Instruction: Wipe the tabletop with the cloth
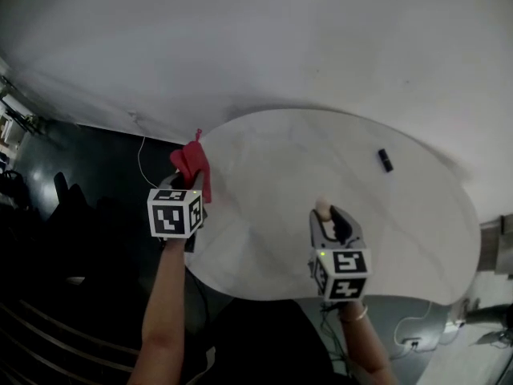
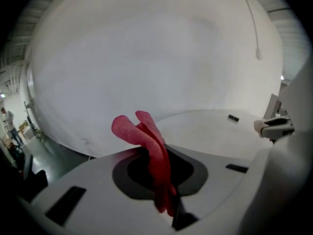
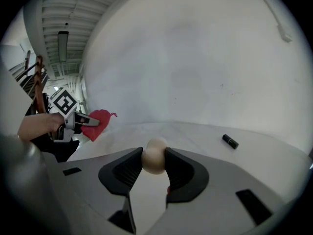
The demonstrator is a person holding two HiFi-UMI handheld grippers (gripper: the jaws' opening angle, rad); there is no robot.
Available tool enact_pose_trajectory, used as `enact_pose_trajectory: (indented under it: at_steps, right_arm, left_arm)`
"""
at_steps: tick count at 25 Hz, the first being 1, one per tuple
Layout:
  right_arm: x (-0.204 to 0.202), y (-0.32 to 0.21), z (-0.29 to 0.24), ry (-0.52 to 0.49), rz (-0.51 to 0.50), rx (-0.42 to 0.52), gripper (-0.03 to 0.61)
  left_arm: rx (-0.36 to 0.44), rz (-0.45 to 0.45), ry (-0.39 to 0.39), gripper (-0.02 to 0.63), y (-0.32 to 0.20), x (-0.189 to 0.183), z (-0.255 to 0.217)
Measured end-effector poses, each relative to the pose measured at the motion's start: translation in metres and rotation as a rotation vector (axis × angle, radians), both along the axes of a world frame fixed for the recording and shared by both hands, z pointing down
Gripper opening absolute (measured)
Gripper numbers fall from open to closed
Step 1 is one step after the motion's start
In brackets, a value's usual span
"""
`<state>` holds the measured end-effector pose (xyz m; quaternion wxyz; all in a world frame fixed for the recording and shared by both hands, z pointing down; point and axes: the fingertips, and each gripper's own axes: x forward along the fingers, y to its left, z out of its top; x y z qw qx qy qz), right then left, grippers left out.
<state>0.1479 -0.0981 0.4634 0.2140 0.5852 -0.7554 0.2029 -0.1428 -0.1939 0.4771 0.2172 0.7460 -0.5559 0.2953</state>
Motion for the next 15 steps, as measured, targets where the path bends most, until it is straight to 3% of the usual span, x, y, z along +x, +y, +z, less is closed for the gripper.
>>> enact_pose_trajectory:
  at_steps: [8,12,15]
  right_arm:
    - [0.045,0.015,-0.002,-0.001,0.143,-0.007,0.14]
    - [0.065,0.023,0.003,0.013,0.226,-0.025,0.139]
    - [0.075,0.023,0.005,0.016,0.271,-0.038,0.139]
  left_arm:
    - [-0.038,0.37,0.096,0.041,-0.024,0.188,0.009]
    - [-0.121,0.519,0.13,0.041,-0.018,0.261,0.036]
    - [-0.16,0.597,0.103,0.041,-0.019,0.296,0.053]
